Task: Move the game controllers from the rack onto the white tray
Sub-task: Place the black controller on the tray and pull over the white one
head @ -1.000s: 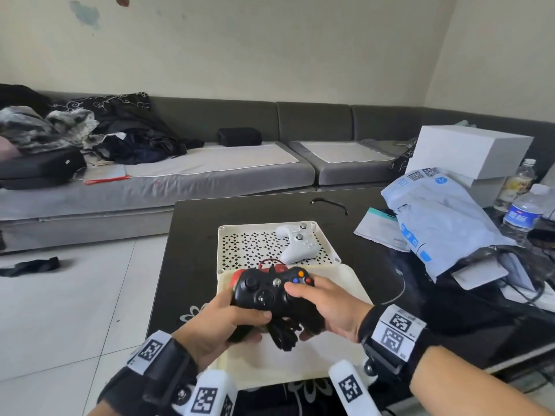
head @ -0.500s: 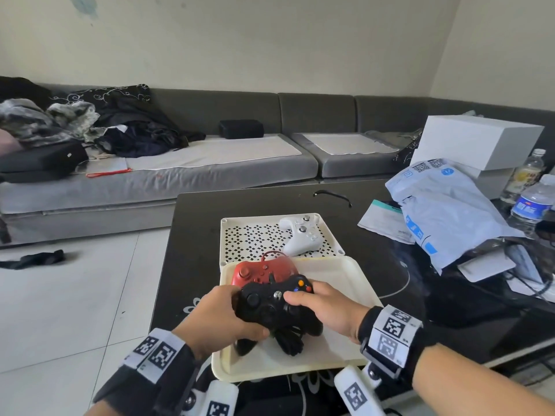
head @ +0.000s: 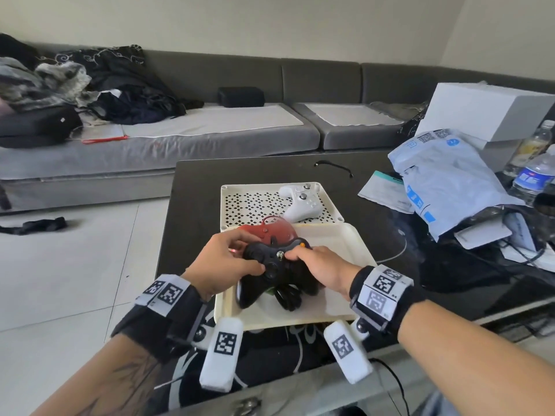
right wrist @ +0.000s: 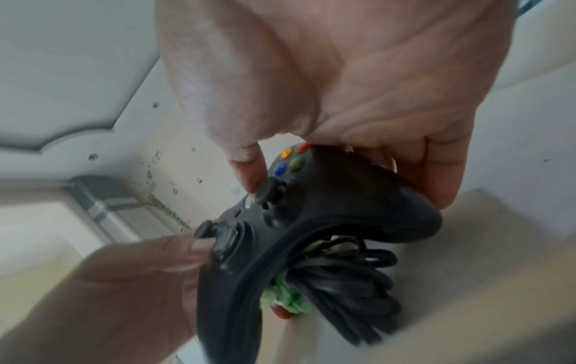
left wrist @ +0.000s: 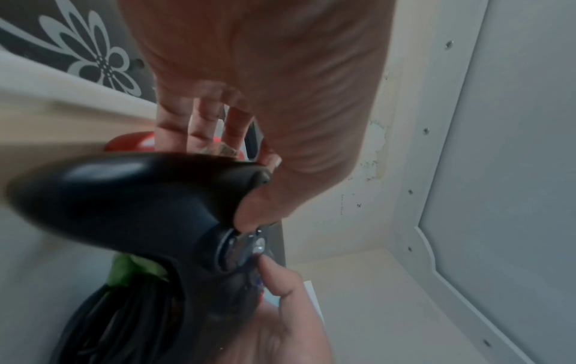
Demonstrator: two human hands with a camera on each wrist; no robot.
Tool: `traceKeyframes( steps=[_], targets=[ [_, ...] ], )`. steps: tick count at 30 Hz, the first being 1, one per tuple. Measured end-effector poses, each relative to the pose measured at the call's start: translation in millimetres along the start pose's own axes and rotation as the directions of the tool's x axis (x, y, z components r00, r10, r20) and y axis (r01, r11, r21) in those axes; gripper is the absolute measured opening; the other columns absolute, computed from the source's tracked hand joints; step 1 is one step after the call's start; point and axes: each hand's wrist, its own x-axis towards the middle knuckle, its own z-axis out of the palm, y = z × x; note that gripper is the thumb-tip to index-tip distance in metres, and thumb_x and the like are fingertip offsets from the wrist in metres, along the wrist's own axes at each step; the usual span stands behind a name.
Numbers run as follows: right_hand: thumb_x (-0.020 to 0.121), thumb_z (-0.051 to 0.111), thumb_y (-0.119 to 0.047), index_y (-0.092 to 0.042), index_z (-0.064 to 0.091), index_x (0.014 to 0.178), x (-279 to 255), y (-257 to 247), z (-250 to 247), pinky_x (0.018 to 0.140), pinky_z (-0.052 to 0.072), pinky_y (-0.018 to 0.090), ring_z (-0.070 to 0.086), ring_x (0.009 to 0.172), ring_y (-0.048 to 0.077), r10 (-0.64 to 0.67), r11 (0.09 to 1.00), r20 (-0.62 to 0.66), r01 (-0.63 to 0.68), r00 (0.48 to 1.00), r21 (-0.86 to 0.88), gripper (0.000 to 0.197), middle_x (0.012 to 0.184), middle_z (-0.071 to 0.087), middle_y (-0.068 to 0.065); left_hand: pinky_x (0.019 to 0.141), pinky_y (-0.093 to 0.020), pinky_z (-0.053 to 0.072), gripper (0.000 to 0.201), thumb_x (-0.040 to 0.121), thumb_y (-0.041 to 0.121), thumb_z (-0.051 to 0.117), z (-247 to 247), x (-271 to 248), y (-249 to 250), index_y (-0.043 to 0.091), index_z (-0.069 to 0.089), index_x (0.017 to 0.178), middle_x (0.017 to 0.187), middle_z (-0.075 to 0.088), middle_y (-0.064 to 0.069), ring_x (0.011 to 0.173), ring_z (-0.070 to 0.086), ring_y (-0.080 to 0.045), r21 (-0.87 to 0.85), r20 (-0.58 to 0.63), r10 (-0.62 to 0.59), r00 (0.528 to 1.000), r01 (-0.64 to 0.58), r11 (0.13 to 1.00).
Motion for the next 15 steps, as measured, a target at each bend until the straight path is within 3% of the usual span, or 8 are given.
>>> traceKeyframes(
  steps=[4,7,9,12,15],
  targets=[
    [0.082,0.057,-0.046,-0.015,0.073,0.104,-0.2,2.4,5.6,0.104,0.042,0.036,0.063,0.104,0.018,-0.002,1.0,-0.035,0.001,0.999,-0.027,0.041,0.107,0.073,0.003,0.065,-0.019,0.051,0.042,0.066,-0.007,0.082,-2.0,-0.2,-1.6,0.012,0.072,0.102,0.108,0.069,-0.014,0.076,0.063,-0.018,0.011,-0.004,-0.02,1.0,0.02,1.0],
    [0.074,0.051,-0.065,-0.017,0.073,0.103,-0.2,-5.7,-2.0,0.086,0.046,0.034,0.063,0.096,0.016,0.051,0.991,-0.031,-0.054,0.998,-0.121,0.06,0.104,0.073,0.002,0.069,-0.024,0.054,0.044,0.065,-0.008,0.082,-5.1,1.2,-0.4,0.013,0.072,0.102,0.113,0.068,-0.016,0.081,0.064,-0.021,0.007,0.026,-0.035,0.999,0.035,0.999],
    [0.074,0.046,-0.071,-0.017,0.074,0.099,8.2,-15.9,-16.7,0.075,0.044,0.032,0.063,0.086,0.017,0.051,0.988,-0.121,-0.068,0.991,-0.142,0.065,0.097,0.073,0.002,0.069,-0.025,0.054,0.046,0.065,-0.01,0.08,-7.4,2.6,1.4,0.014,0.072,0.103,0.112,0.068,-0.017,0.084,0.065,-0.022,-0.004,0.075,-0.056,0.996,0.056,0.998],
    [0.07,0.056,-0.062,-0.008,0.071,0.102,40.1,-28.6,-47.9,0.064,0.045,0.031,0.058,0.066,0.021,0.076,0.992,-0.364,-0.108,0.928,-0.069,0.065,0.081,0.066,0.005,0.058,-0.02,0.051,0.047,0.065,-0.011,0.075,-7.2,6.2,5.9,0.012,0.07,0.106,0.104,0.066,-0.012,0.079,0.062,-0.018,-0.028,0.108,-0.055,0.993,0.059,0.998],
    [0.074,0.065,-0.045,-0.006,0.065,0.108,68.0,-39.3,-69.3,0.058,0.044,0.029,0.057,0.064,0.022,0.144,0.979,-0.403,-0.188,0.904,-0.073,0.051,0.085,0.064,0.009,0.066,-0.027,0.05,0.042,0.068,-0.01,0.068,-4.8,9.3,12.7,0.008,0.069,0.107,0.092,0.064,-0.005,0.076,0.06,-0.018,-0.09,0.081,-0.033,0.996,0.041,0.995]
  ],
)
